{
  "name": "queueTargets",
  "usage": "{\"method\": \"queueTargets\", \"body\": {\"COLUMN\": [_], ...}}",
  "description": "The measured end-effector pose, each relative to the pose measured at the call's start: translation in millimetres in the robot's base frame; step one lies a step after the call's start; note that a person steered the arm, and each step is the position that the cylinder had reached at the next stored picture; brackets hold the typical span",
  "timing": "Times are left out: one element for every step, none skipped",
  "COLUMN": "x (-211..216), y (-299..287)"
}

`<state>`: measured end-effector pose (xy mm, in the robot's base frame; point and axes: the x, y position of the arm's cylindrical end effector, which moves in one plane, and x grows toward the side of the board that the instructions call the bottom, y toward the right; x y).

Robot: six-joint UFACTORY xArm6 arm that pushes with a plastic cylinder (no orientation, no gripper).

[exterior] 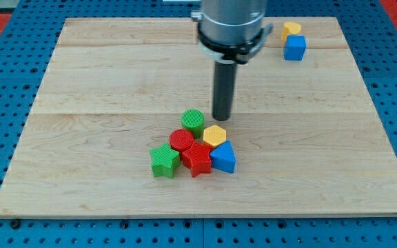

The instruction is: Separate the yellow heart and the blue cube

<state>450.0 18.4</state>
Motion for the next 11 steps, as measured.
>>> {"method": "queueTargets", "body": {"x": [-8.2,12.7,0.9,-39.0,-62.0,-75.8,-86.1,-96.1,-101.2,-106.7,-121.8], "y": [-37.5,-37.7,-34.6,41.7,113.9,147.3,168.7,184.0,213.9,239.8,279.2]}}
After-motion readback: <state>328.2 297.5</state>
